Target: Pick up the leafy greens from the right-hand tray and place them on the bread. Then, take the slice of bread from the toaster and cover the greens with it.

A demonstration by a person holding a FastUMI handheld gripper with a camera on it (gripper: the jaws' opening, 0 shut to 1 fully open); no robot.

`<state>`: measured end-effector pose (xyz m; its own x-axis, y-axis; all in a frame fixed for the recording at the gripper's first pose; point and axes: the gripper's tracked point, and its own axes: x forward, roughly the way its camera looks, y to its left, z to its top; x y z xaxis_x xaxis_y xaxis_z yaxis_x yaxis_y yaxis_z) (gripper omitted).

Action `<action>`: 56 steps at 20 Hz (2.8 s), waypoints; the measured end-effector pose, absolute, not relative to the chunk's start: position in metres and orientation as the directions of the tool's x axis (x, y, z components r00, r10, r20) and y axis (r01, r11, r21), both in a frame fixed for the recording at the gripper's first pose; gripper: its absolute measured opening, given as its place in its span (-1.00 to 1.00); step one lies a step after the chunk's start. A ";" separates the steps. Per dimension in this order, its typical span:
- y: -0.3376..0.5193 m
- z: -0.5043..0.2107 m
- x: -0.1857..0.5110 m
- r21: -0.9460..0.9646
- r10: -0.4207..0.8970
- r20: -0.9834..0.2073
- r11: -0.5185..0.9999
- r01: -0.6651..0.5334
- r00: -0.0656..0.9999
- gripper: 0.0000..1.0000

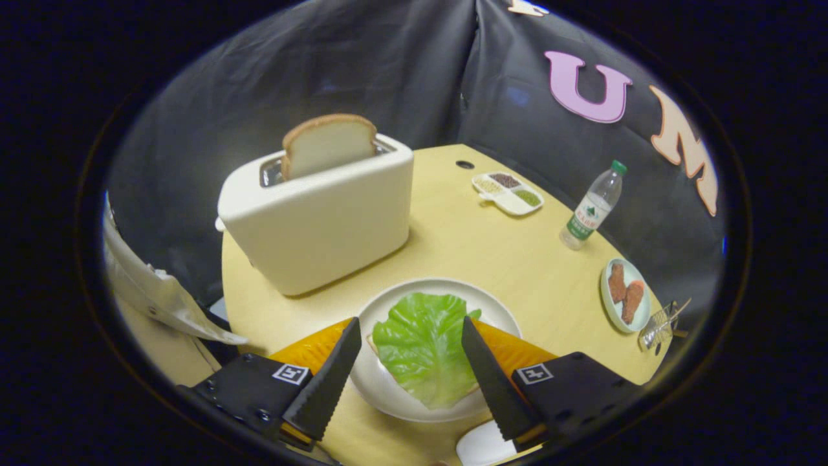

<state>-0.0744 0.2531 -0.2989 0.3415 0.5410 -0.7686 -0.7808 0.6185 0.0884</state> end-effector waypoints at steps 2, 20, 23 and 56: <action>0.267 -0.277 -0.070 0.098 0.568 -0.744 0.613 -0.784 0.351 1.00; 0.395 -0.193 -0.062 0.270 0.713 -0.639 0.559 -0.784 0.289 1.00; 0.406 -0.205 -0.053 0.295 0.690 -0.661 0.602 -0.742 0.296 0.99; 0.344 -0.150 -0.033 0.505 0.759 -0.553 0.634 -0.585 0.345 -0.91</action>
